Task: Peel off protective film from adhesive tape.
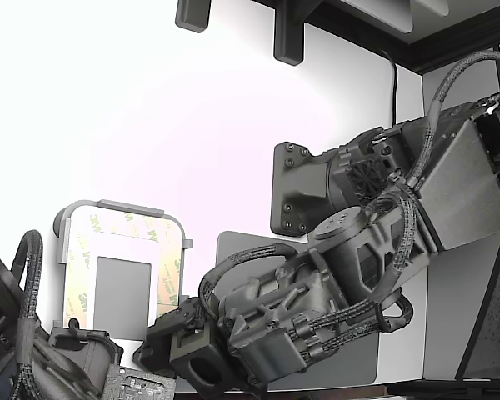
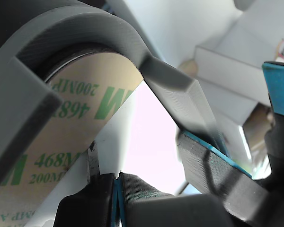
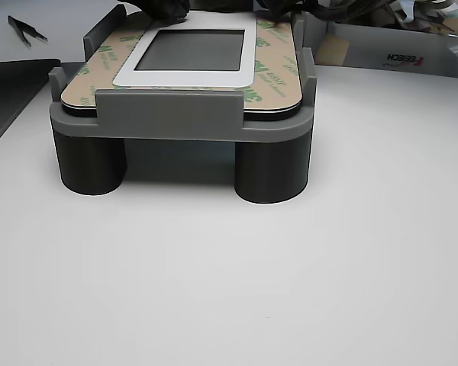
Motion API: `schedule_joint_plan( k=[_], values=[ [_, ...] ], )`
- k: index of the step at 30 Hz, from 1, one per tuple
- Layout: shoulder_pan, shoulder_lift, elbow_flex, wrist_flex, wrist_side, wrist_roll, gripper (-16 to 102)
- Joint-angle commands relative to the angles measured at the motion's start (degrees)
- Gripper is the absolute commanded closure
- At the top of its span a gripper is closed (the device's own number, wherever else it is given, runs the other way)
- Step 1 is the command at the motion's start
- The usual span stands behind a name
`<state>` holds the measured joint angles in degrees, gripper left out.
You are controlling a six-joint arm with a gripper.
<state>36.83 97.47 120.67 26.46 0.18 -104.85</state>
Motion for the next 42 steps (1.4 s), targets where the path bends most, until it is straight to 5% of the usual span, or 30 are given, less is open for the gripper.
schedule_joint_plan(
  k=[1, 42],
  values=[
    [-0.35, 1.23, -1.67, -0.09, -0.09, 0.09, 96],
    [0.0, 0.53, -2.99, 0.0, 0.0, -0.09, 96]
  ],
)
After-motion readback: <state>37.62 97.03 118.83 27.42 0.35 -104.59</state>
